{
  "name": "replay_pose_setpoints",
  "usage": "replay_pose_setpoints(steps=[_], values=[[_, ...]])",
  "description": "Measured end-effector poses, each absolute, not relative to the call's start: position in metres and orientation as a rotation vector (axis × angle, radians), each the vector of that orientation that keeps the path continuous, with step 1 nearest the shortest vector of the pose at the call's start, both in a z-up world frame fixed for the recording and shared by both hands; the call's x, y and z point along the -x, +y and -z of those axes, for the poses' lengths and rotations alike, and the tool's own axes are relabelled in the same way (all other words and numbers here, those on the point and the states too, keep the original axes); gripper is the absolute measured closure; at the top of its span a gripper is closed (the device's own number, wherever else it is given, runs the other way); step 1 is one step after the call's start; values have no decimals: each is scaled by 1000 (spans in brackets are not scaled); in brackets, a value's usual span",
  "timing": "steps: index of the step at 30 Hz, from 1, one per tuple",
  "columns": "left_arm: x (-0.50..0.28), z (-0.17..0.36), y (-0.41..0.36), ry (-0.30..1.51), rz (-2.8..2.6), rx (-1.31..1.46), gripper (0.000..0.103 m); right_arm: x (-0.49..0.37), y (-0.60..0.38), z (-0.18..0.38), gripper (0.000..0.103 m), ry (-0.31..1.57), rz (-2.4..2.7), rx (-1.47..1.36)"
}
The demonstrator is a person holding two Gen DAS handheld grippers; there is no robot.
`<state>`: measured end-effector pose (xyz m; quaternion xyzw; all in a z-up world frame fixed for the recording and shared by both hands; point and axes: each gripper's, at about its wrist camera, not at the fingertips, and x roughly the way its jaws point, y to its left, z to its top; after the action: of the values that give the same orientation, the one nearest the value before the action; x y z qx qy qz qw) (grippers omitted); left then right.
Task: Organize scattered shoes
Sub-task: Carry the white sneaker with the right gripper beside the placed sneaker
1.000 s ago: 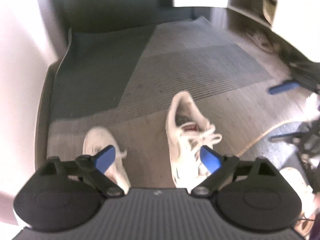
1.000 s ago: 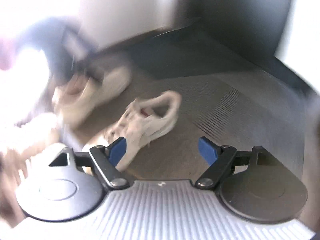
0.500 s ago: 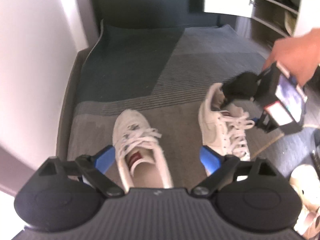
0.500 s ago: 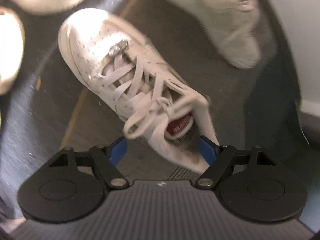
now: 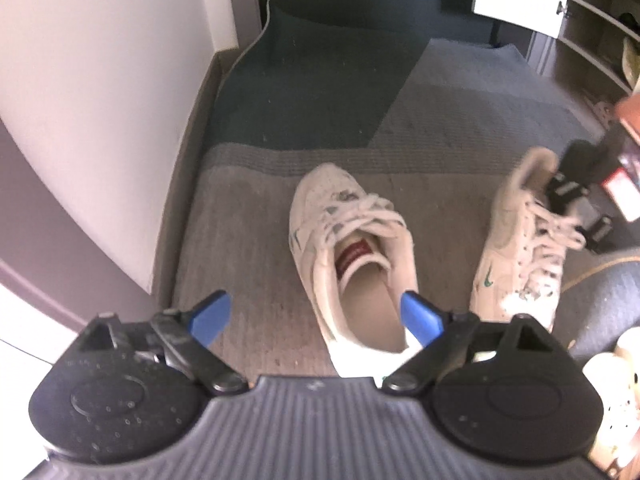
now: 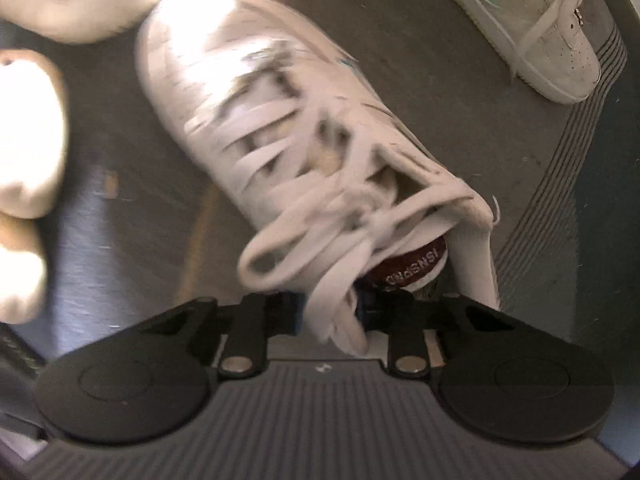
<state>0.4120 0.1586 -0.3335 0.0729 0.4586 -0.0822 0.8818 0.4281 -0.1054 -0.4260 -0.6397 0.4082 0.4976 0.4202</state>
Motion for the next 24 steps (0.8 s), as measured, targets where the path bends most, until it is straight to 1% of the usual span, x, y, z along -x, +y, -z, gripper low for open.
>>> replay_pose_setpoints(steps=[3, 6, 7, 9, 12, 17, 21, 24], values=[[-413, 330, 159, 949, 179, -124, 10, -426, -120, 401, 81, 1133, -1190, 1401], [-414, 326, 159, 941, 181, -113, 10, -427, -141, 377, 83, 1240, -1098, 1134], [-413, 323, 156, 933, 180, -120, 10, -428, -142, 371, 83, 1253, -1082, 1082], [-410, 320, 153, 916, 180, -139, 10, -429, -158, 350, 83, 1274, -1001, 857], [-408, 316, 150, 897, 181, -154, 10, -429, -169, 333, 83, 1266, -866, 650], [-409, 312, 154, 884, 172, -111, 10, -434, -167, 333, 83, 1251, -709, 432], [-411, 310, 168, 885, 123, -51, 10, -435, -133, 335, 83, 1158, -643, 363], [-412, 313, 179, 905, 91, 15, 10, -457, -115, 342, 83, 1126, -599, 343]])
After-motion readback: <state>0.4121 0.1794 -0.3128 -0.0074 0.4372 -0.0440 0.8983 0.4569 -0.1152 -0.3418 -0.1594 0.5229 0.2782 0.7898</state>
